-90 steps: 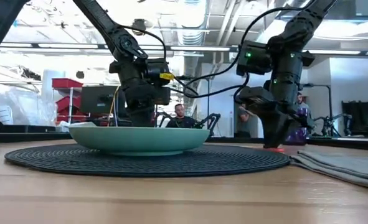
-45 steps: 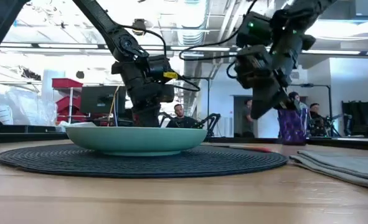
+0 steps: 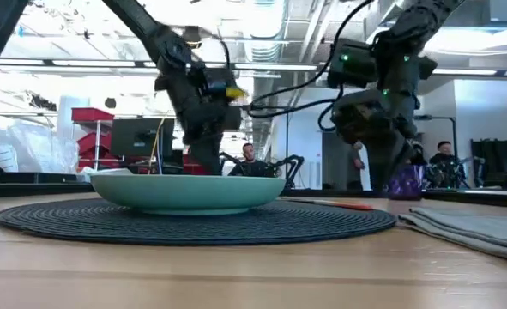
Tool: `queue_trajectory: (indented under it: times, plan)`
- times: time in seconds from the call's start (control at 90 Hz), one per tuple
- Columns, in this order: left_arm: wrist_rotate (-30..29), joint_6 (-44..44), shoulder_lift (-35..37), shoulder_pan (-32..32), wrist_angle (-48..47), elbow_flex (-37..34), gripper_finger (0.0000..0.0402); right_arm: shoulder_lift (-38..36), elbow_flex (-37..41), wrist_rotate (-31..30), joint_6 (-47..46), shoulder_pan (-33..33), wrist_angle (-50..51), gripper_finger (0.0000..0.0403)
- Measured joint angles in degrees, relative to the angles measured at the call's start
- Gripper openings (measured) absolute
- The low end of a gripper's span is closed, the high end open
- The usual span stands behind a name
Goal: Set table place
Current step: Put the orange knife on the blue placemat to the right of the green plate
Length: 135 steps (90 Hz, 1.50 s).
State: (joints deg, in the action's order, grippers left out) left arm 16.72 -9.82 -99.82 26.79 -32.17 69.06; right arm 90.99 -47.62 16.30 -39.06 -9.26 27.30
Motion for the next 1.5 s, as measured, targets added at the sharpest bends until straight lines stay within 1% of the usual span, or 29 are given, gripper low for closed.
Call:
queue_trajectory:
  times: [0.056,0.156,0.256,0.356,0.422,0.589,0.744,0.856,0.956,1.033,1.089,1.278,1.5]
  plan:
    - [-2.1,-1.0,3.0,0.3,-1.1,1.5,0.0000,0.3,-0.1,0.1,0.3,0.1,-0.8,0.0000]
    - [-3.1,-1.1,8.5,1.6,-4.1,2.6,0.0000,0.3,-0.1,-0.5,0.5,-0.6,-1.6,0.0000]
    - [-3.3,-0.9,13.2,3.2,-11.8,2.5,0.0000,0.3,-0.1,-0.7,2.3,-1.4,-1.4,0.0000]
    - [-3.4,-2.2,16.3,3.6,-18.9,0.3,0.0000,0.3,-0.1,-0.7,4.1,-1.7,-2.3,0.0000]
    - [-3.5,-2.6,17.5,3.5,-20.1,-2.2,0.0000,0.3,-0.1,-0.8,4.6,-1.9,-3.0,0.0000]
    - [-3.3,-1.7,18.7,2.7,-15.3,-9.9,0.0000,0.3,-0.1,-1.2,4.6,-2.8,-5.3,0.0000]
    - [1.3,-0.8,19.4,0.2,-11.2,-16.0,0.0000,0.3,-0.1,-1.2,4.0,-2.9,-6.0,0.0000]
    - [1.4,-0.7,19.2,-1.5,-9.1,-19.6,0.0000,0.3,-0.1,-1.2,3.4,-2.9,-6.0,0.0000]
    - [1.5,0.1,19.2,-2.3,-5.6,-21.1,0.0000,0.2,-0.1,-1.2,3.1,-2.9,-6.2,0.0000]
    - [1.6,1.1,19.2,-2.8,-4.5,-22.0,0.0000,0.2,-0.1,-1.2,3.1,-2.9,-6.2,0.0000]
    - [2.7,1.6,19.2,-3.2,-3.2,-22.4,0.0000,0.2,-0.1,-1.2,2.8,-2.9,-6.2,0.0000]
    - [3.3,2.3,19.2,-5.0,-2.5,-22.6,0.0000,0.3,-0.1,-1.2,1.6,-3.0,-6.0,0.0000]
    - [3.1,3.1,19.2,-5.9,-0.1,-22.6,0.0000,4.2,-0.2,-0.4,1.5,-2.9,-5.7,0.0000]
